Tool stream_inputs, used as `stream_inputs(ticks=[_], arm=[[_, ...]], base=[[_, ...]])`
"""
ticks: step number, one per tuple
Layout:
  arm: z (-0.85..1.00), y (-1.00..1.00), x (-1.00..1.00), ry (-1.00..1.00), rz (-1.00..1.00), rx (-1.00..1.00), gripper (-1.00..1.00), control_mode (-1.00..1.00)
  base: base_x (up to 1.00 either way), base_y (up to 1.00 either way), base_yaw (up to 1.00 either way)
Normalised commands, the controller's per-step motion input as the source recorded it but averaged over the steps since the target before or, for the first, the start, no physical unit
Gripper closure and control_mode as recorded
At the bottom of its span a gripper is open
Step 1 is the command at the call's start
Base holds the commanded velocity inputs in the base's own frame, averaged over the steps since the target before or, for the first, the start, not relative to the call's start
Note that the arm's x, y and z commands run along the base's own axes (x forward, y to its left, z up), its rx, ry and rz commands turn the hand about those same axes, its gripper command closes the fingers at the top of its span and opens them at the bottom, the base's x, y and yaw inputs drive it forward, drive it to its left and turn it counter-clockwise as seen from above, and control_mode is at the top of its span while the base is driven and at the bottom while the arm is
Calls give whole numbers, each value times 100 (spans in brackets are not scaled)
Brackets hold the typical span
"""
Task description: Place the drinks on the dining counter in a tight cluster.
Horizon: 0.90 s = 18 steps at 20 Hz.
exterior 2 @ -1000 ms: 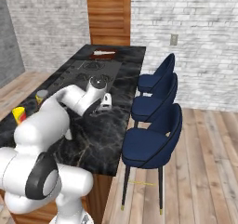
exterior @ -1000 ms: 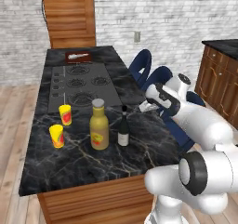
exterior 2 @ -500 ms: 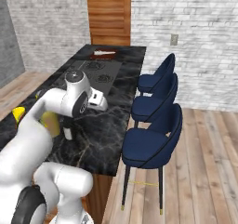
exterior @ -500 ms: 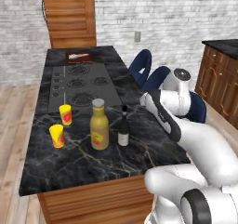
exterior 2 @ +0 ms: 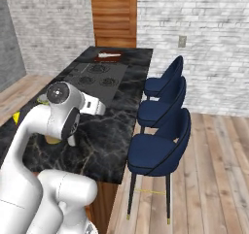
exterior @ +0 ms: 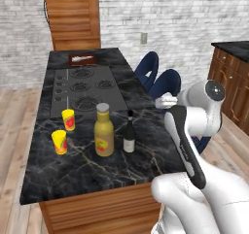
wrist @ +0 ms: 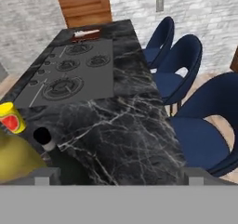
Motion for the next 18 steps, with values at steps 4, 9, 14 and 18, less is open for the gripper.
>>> stream_inputs(ticks=[4, 9, 14, 18], arm=[[8, 0, -36, -8, -2, -3, -100, -100], [0, 0, 0, 0, 0, 0, -100, 100], [0, 0, 0, 0, 0, 0, -100, 100], [0, 0, 0, 0, 0, 0, -100, 100]], base=[[0, 0, 0], [-78, 5, 0], [-82, 57, 24], [-17, 90, 81]])
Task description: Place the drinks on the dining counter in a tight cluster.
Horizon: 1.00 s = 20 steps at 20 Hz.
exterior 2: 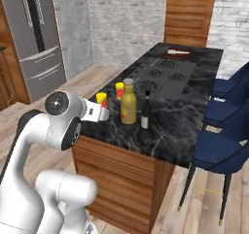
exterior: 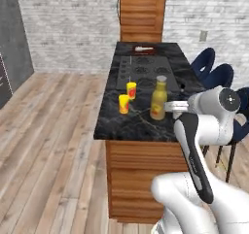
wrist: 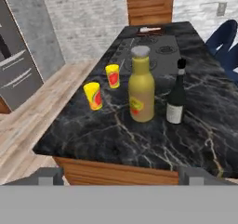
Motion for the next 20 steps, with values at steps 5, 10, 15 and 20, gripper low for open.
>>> stream_inputs(ticks=[5, 10, 15, 20], arm=[[0, 0, 0, 0, 0, 0, -100, 100], [0, 0, 0, 0, 0, 0, -100, 100], [0, 0, 0, 0, 0, 0, -100, 100], [0, 0, 0, 0, 0, 0, -100, 100]], base=[[-5, 82, 86], [11, 69, 85], [16, 70, 81], [8, 38, 93]])
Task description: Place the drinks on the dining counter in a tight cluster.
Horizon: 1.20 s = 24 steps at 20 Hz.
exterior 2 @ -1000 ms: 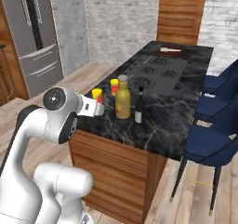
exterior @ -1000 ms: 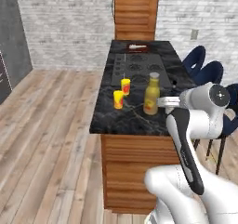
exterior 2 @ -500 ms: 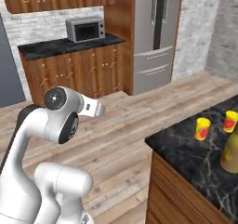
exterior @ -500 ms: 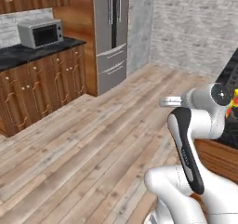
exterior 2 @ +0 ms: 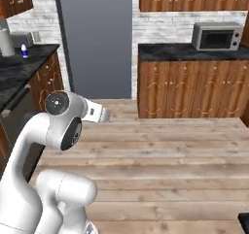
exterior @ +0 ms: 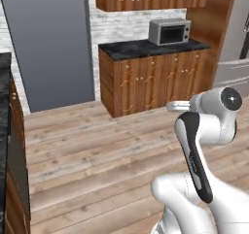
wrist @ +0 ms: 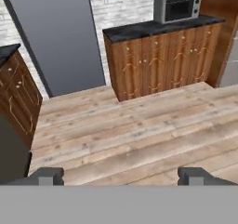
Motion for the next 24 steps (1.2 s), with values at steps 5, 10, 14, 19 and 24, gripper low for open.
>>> stream_inputs(ticks=[5, 10, 14, 19, 24], arm=[[0, 0, 0, 0, 0, 0, -100, 100], [0, 0, 0, 0, 0, 0, -100, 100], [0, 0, 0, 0, 0, 0, -100, 100], [0, 0, 0, 0, 0, 0, -100, 100], [0, 0, 0, 0, 0, 0, -100, 100]], base=[[92, 0, 50], [100, -14, 22], [100, -15, 36], [100, -21, 75], [100, -70, 61]])
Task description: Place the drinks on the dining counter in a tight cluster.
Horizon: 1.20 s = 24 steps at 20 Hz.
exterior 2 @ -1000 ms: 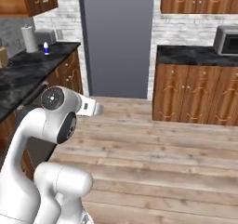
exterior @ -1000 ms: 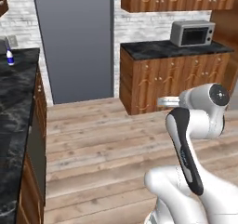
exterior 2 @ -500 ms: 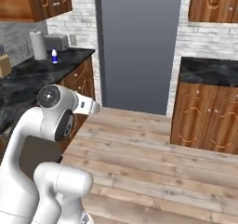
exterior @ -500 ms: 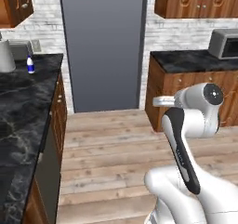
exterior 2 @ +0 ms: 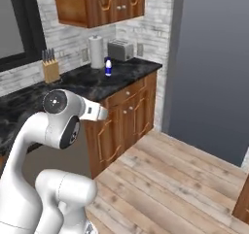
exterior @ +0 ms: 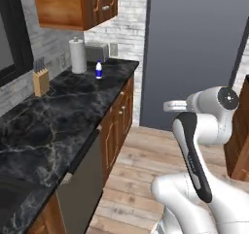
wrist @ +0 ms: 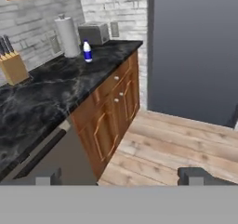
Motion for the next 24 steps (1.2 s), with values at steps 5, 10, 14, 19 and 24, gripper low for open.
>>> stream_inputs(ticks=[5, 10, 14, 19, 24], arm=[[0, 0, 0, 0, 0, 0, -100, 100], [0, 0, 0, 0, 0, 0, -100, 100], [0, 0, 0, 0, 0, 0, -100, 100], [0, 0, 0, 0, 0, 0, -100, 100], [0, 0, 0, 0, 0, 0, -100, 100]], base=[[100, -100, 54], [100, -50, 64], [100, -27, 70], [97, -70, 60], [11, -100, 21]])
